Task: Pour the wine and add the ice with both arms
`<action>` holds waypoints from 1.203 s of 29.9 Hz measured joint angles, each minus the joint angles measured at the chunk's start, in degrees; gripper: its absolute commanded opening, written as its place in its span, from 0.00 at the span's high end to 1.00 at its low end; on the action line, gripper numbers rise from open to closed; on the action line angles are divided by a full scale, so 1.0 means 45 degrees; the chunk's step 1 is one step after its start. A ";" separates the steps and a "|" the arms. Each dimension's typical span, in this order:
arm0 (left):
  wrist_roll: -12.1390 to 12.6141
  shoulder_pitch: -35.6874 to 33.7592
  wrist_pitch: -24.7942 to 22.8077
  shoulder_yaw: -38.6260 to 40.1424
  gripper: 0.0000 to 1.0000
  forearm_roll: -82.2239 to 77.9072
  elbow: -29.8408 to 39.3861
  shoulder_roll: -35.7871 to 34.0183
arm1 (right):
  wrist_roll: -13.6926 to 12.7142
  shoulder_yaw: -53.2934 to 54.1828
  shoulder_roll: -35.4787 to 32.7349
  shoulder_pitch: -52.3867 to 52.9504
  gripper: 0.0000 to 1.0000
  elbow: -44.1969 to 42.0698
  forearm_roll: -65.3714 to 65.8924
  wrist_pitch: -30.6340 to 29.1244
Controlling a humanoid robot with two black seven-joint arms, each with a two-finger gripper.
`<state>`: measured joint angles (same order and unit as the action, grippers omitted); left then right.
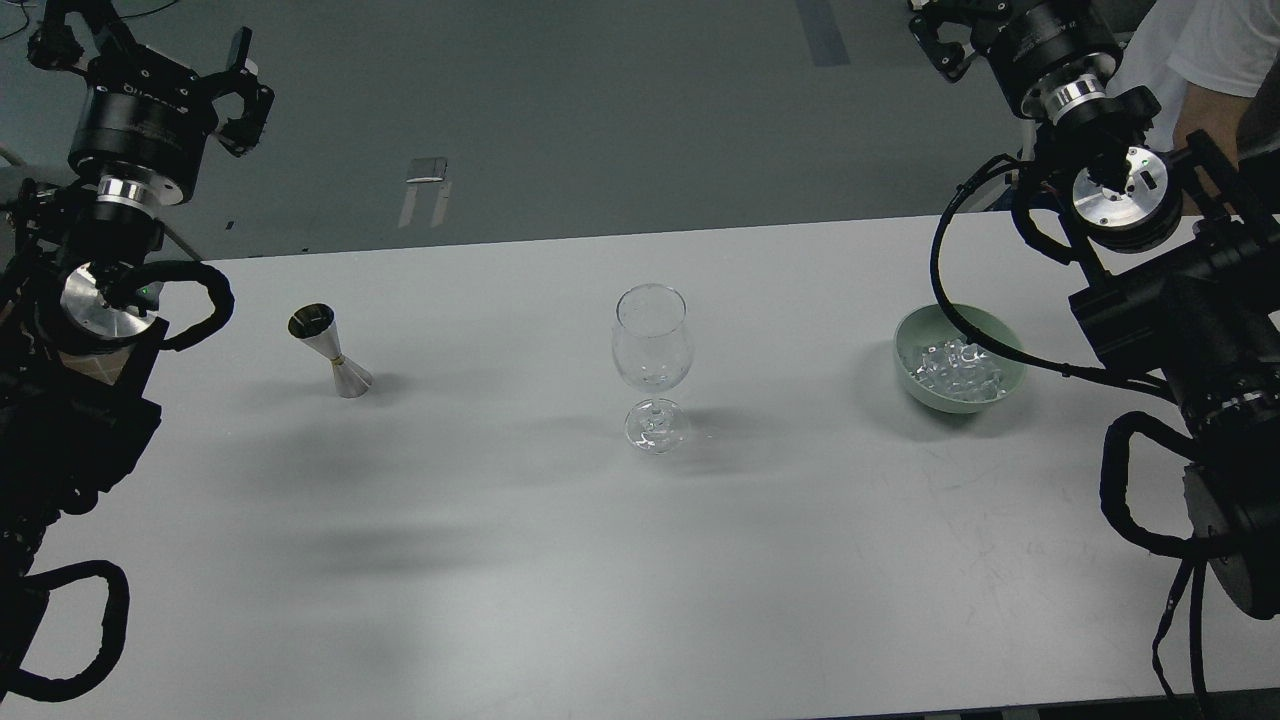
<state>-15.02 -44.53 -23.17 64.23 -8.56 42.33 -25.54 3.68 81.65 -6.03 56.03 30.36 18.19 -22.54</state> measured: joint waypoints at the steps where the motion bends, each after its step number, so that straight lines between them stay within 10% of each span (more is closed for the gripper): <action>1: -0.0001 0.0180 0.0024 0.0000 0.02 -0.0001 0.0195 -0.0020 | 0.0000 0.0000 -0.0079 -0.0056 0.00 0.0039 0.0000 -0.0006; 19: 0.0158 0.4839 0.0412 0.1654 0.02 0.0149 0.6469 -0.1895 | 0.0375 0.0021 -0.0442 -0.0735 0.00 0.0240 0.0000 0.0049; 36: 0.0037 1.2990 0.1287 0.4333 0.02 0.1181 1.1291 -0.0312 | 0.0376 0.0049 -0.0439 -0.1854 0.00 0.0930 0.0000 0.0049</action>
<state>-14.85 13.92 -17.37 83.73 -3.25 93.14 -26.95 5.37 81.87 -8.00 47.69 34.55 18.19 -22.32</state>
